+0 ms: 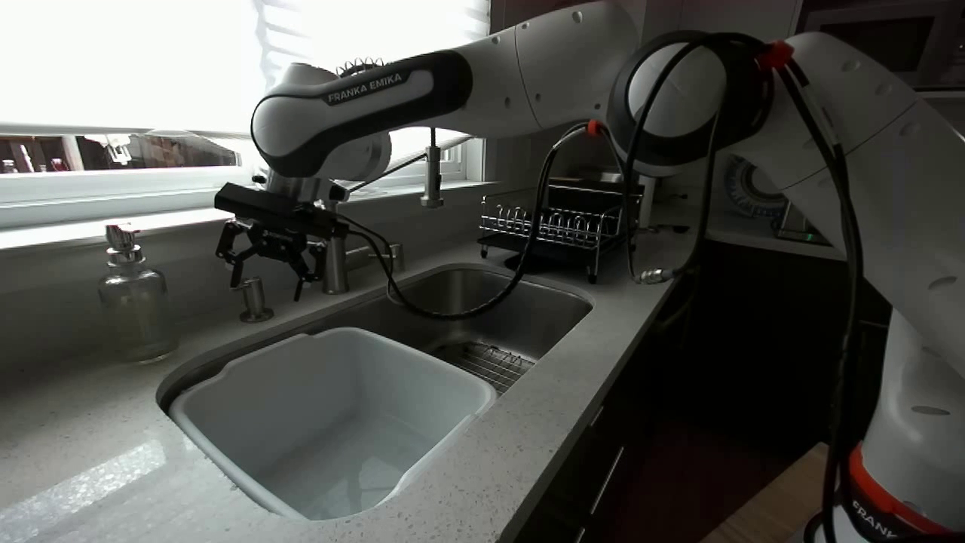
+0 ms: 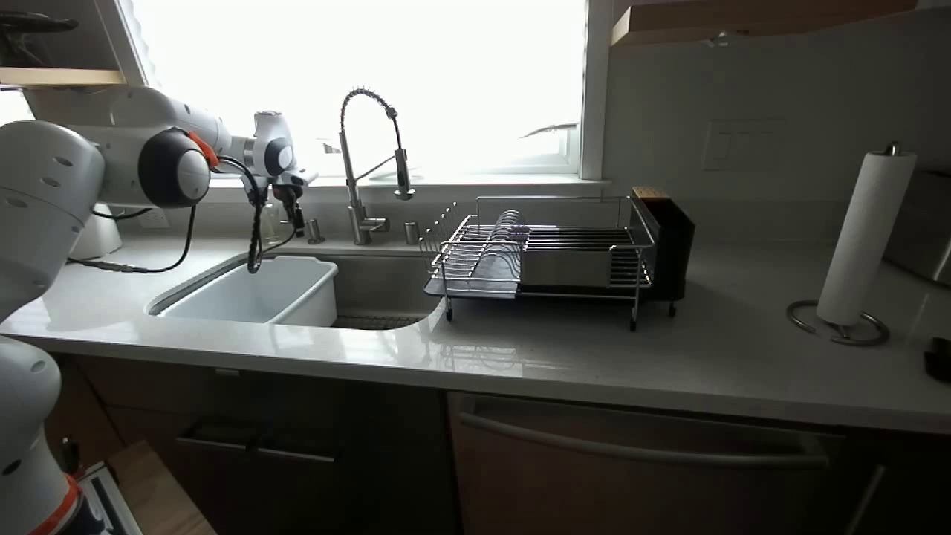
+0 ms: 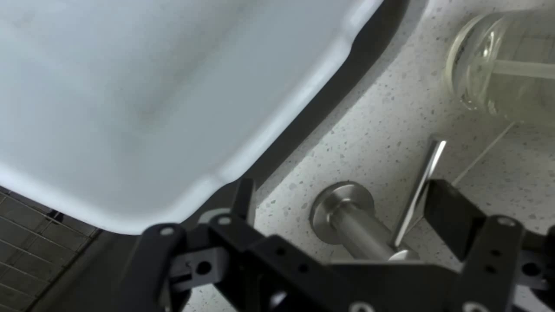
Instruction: Rotate the sink soap dispenser anticlockwise once and press it downwards from the top
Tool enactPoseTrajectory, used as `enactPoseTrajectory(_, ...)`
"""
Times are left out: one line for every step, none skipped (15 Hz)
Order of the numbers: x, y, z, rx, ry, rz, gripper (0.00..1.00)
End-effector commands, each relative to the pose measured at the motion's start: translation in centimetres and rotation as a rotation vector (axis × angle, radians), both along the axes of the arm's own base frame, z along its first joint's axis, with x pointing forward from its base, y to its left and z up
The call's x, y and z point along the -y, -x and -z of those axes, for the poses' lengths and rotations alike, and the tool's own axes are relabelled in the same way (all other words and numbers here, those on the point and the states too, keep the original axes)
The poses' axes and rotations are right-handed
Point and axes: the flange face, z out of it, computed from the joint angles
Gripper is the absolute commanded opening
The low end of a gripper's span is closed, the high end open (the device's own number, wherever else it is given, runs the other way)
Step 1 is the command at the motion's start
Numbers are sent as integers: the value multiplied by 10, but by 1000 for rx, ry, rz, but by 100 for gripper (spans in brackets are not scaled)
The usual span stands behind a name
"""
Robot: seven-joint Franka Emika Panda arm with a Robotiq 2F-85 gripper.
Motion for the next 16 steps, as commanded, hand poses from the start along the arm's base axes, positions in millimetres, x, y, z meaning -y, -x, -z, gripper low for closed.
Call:
enactPoseTrajectory(-2,3,7,-41,-9,-12,100)
enactPoseTrajectory(-1,3,8,-40,-1,-15,100)
enactPoseTrajectory(1,4,8,-47,11,-21,100)
enactPoseTrajectory(3,4,9,-53,22,-28,100)
enactPoseTrajectory(6,3,9,-58,32,-46,100)
enactPoseTrajectory(10,2,8,-64,43,-61,100)
enactPoseTrajectory(14,1,8,-65,56,-73,100)
enactPoseTrajectory(17,0,7,-66,66,-92,100)
enactPoseTrajectory(20,0,7,-68,76,-112,100)
enactPoseTrajectory(22,-2,6,-68,83,-127,100)
enactPoseTrajectory(24,-3,5,-63,89,-139,100)
enactPoseTrajectory(25,-4,5,-59,92,-153,100)
enactPoseTrajectory(26,-5,4,-52,92,-162,100)
enactPoseTrajectory(23,-4,2,-53,70,-176,100)
enactPoseTrajectory(20,-1,-3,-67,38,-195,100)
enactPoseTrajectory(14,1,-10,-39,44,-213,100)
